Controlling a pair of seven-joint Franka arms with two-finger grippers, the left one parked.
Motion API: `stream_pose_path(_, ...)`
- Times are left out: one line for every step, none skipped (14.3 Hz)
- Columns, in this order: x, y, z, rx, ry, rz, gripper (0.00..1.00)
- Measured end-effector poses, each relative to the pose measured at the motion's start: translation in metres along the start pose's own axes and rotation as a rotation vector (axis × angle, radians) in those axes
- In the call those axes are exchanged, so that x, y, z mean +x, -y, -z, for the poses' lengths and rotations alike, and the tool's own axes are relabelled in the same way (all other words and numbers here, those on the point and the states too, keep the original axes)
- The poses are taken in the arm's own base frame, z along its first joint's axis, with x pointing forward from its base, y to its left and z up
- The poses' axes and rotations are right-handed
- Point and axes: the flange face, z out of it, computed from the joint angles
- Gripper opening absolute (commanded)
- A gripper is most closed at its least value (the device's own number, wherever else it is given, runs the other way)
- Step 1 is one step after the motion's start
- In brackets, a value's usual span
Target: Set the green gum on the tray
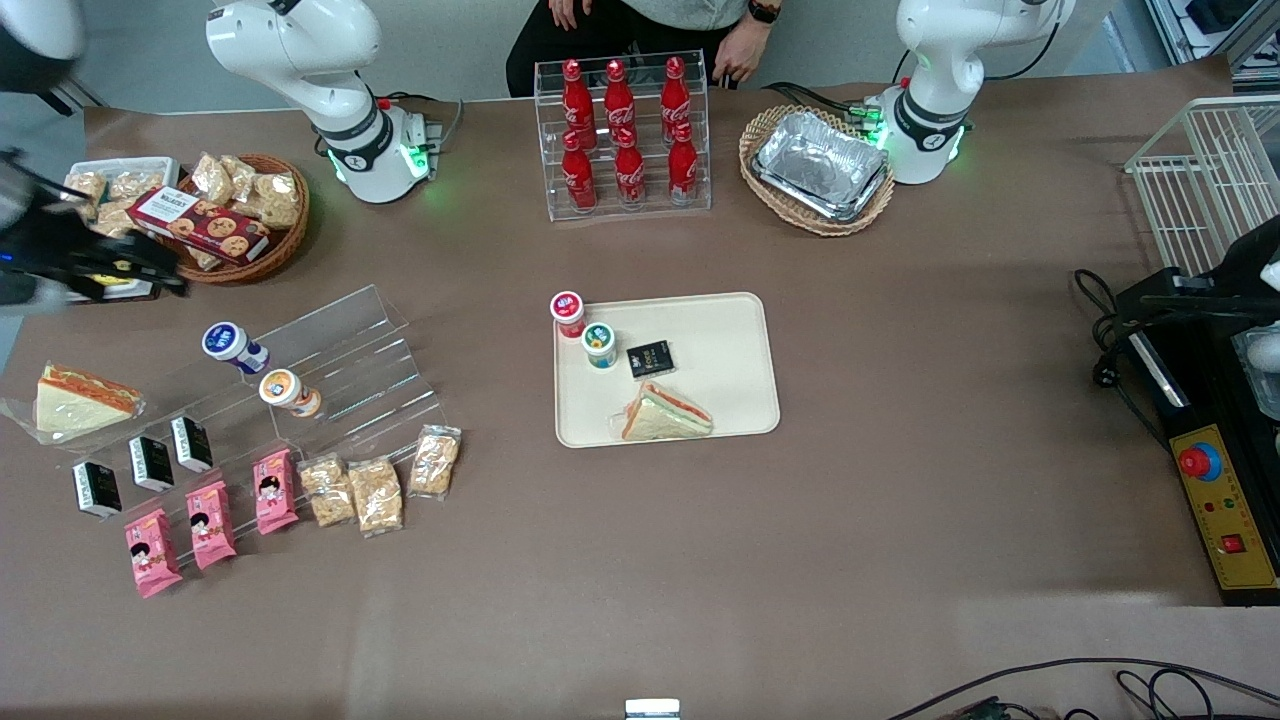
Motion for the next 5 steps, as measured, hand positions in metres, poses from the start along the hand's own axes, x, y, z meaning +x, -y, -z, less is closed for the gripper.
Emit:
stream_pose_path(-0.005, -0.019, 0.005, 0.006, -0.011, -0.003, 1.0)
stream_pose_path(-0.009, -0.029, 0.01, 0.009, -0.021, -0.005, 1.0)
stream_pose_path(-0.012, -0.032, 0.015, 0.002, -0.03, -0.005, 1.0)
stream_pose_path(-0.013, -0.03, 0.02, -0.007, -0.036, 0.0, 1.0)
stream_pose_path(-0.014, -0.027, 0.023, -0.014, -0.038, 0.007, 1.0)
